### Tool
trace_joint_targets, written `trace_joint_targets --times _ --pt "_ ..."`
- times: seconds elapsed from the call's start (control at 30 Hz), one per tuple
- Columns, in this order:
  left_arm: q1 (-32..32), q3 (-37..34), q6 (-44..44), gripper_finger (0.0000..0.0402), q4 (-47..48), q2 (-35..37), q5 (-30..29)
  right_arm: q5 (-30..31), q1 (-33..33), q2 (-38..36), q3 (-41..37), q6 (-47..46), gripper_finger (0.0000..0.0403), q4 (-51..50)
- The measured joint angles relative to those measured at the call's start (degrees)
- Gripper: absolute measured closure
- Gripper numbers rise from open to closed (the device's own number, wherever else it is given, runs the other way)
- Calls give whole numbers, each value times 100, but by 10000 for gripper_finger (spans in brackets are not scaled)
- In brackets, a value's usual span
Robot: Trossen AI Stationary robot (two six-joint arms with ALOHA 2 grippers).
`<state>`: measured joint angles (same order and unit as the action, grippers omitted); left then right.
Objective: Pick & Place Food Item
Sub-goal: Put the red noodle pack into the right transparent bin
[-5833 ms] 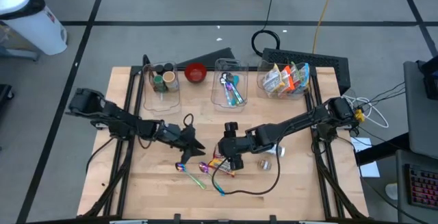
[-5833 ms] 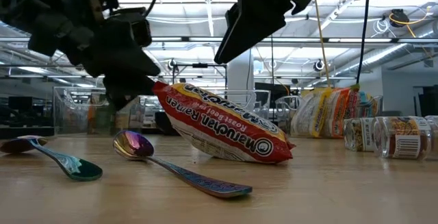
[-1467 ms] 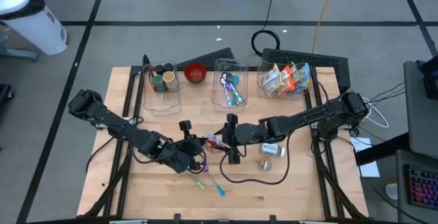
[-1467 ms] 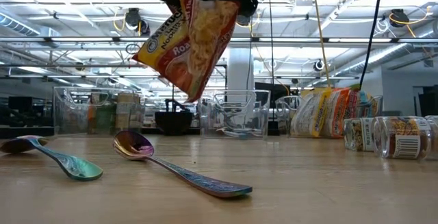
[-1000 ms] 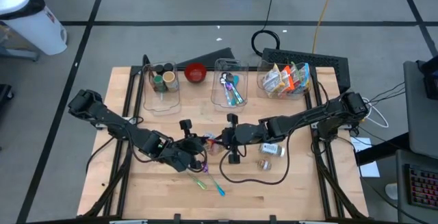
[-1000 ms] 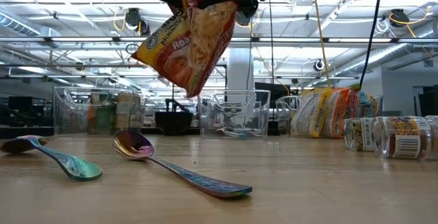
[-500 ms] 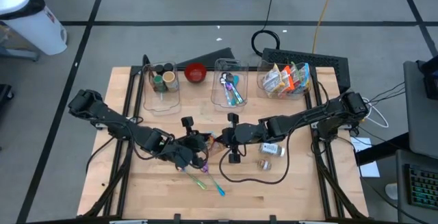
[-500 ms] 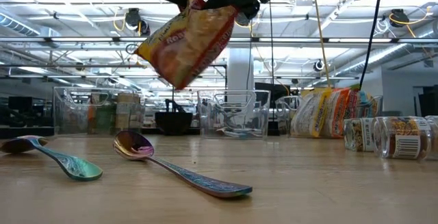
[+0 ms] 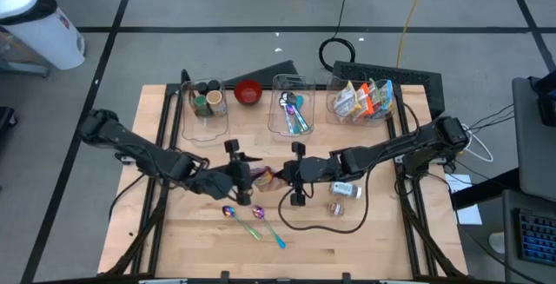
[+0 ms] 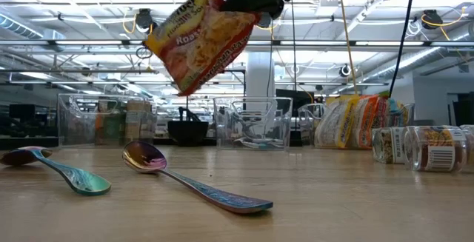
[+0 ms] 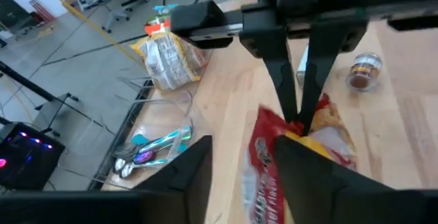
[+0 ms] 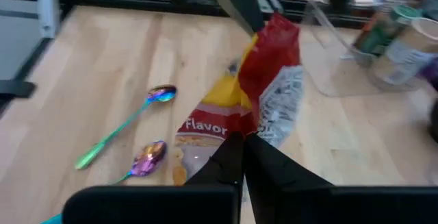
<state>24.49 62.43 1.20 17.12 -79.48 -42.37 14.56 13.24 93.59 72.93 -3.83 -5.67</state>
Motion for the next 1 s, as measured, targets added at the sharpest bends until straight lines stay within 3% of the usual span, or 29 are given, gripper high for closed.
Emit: trace_joint_targets --times 0.23,0.53,0.67,0.87,1.0 --pt "199 0 60 197 310 715 46 268 -2 -390 -5 -153 403 -449" --pt "440 0 762 192 1323 1507 39 1362 -5 -1021 6 -352 403 -560" --pt "525 0 1373 192 2045 1832 9 2129 -23 -1339 6 -440 403 -748" --pt "653 0 2112 192 2604 1920 -28 3757 -216 -1829 6 -453 403 -978" --pt "836 -71 2146 192 2573 1764 -330 4268 -490 -2069 6 -456 403 -1196"
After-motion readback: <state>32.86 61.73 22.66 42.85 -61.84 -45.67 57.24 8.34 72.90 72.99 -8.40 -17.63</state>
